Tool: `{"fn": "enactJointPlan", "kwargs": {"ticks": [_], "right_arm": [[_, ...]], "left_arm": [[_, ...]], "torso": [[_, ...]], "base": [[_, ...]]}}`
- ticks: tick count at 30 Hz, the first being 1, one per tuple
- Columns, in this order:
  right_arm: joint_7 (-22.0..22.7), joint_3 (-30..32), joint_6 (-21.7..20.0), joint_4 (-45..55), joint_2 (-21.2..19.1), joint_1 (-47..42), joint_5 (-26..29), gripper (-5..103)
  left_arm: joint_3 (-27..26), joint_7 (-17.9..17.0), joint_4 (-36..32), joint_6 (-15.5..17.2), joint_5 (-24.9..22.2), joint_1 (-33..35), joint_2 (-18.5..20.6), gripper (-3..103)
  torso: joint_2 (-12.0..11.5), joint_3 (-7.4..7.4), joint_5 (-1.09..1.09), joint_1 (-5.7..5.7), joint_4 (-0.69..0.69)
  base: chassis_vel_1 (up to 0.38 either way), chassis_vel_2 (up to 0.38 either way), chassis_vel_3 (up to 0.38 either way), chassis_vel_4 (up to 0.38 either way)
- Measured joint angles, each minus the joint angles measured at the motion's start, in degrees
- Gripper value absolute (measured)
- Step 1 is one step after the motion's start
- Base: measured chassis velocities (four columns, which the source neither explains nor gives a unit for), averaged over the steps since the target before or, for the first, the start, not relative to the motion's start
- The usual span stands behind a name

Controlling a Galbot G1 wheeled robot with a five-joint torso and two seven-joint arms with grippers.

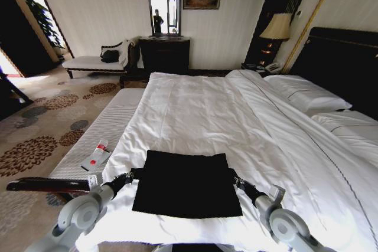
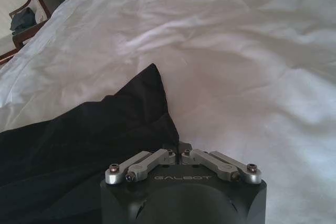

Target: Fold the clothes on the bed.

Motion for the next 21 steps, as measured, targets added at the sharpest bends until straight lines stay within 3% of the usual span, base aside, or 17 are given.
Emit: {"fn": "enactJointPlan", "kwargs": {"ticks": [7, 11, 15, 16, 18, 19, 21], "right_arm": [[1.2, -1.0, -0.6, 0.0, 1.3, -0.7, -1.2, -1], [1.7, -0.9, -0.8, 0.8, 1.4, -1.2, -1.6, 9], [1.9, 0.0, -0.9, 2.7, 1.0, -2.1, -2.0, 25], [2.0, 0.3, -0.9, 3.2, 0.9, -2.3, -2.1, 31], [3.2, 2.0, -1.0, 5.9, 0.6, -3.2, -2.1, 36], [3.2, 2.0, -1.0, 5.9, 0.6, -3.2, -2.1, 36], [4.3, 4.0, -1.0, 8.4, 0.2, -3.9, -1.8, 47]], "left_arm": [[-0.1, 0.0, 1.3, -0.1, 1.2, -0.4, -0.8, 0], [-0.3, 0.0, 0.3, -0.4, 1.7, 0.2, -1.3, 0], [-2.1, 0.6, -1.9, -0.4, 2.3, 1.6, -2.2, 16], [-2.6, 0.8, -2.4, -0.4, 2.3, 1.9, -2.4, 16], [-6.0, 1.6, -5.3, -0.5, 2.3, 3.4, -3.0, 27], [-6.0, 1.6, -5.3, -0.5, 2.3, 3.4, -3.0, 27], [-9.0, 2.1, -8.1, -0.5, 1.7, 4.2, -3.4, 38]], "torso": [[0.0, 0.0, -0.01, 0.0, -0.02], [0.0, 0.0, 0.0, 0.0, -0.01], [0.0, 0.0, -0.01, 0.0, 0.0], [0.0, 0.0, -0.01, 0.0, 0.0], [0.0, 0.0, 0.0, 0.0, 0.0], [0.0, 0.0, 0.0, 0.0, 0.0], [0.0, 0.0, 0.0, 0.0, 0.01]], "base": [[0.0, 0.0, 0.0, 0.0], [0.0, 0.0, 0.0, 0.0], [0.0, 0.0, 0.0, 0.0], [0.0, 0.0, 0.0, 0.0], [0.0, 0.0, 0.0, 0.0], [0.0, 0.0, 0.0, 0.0], [0.0, 0.0, 0.0, 0.0]]}}
